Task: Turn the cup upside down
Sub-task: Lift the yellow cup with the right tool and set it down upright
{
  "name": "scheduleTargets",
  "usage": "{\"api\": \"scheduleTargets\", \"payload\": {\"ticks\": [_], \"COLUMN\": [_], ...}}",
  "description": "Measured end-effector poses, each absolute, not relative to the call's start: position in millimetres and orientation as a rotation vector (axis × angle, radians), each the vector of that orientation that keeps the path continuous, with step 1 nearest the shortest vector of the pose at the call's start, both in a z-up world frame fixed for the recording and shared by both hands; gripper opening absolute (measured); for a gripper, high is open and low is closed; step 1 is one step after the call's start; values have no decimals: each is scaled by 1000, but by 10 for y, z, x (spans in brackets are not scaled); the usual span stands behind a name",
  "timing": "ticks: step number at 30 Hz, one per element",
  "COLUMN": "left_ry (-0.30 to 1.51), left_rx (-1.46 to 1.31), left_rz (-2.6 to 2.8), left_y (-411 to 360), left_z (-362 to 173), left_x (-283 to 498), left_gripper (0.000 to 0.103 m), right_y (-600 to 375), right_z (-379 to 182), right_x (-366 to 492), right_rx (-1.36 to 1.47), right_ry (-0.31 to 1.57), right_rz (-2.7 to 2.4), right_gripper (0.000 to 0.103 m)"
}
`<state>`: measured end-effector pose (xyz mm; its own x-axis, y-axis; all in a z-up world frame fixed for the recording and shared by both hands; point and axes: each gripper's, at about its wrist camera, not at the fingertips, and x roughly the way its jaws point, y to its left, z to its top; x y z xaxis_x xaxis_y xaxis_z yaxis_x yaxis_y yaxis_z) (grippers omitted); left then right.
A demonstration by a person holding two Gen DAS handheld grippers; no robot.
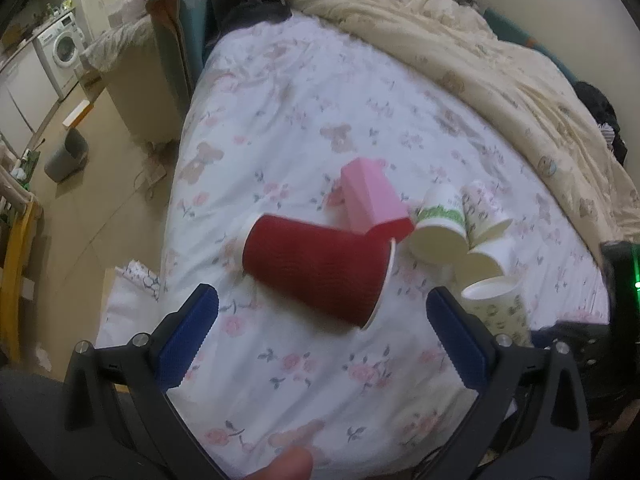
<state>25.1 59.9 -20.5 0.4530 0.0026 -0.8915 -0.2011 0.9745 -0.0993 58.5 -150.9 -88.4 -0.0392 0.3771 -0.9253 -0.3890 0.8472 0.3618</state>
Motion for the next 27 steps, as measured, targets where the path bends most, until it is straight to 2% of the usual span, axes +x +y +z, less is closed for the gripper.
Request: {"api": "scheduleTargets", "payload": {"ticks": [9, 17, 21, 27], "left_ry": [1105, 1118, 1117, 1114], "left_rx": [-258, -253, -247, -248], "left_rz": [177, 178, 184, 182], "left_y": [798, 784, 782, 781], "left_z": [-261, -293, -290, -287], "left_x": [180, 213, 220, 218], "left_gripper": [103, 103, 103, 103], "right_y": [-1302, -1237, -1229, -1243], "right_z": [-1378, -1507, -1463, -1340], "right_x": [495, 547, 544, 506], "right_rx": [164, 149, 130, 94], "right_ry": [1602, 1629, 1629, 1611], "right_rz": [607, 584, 590, 593], "right_gripper": [70, 73, 90, 92]}}
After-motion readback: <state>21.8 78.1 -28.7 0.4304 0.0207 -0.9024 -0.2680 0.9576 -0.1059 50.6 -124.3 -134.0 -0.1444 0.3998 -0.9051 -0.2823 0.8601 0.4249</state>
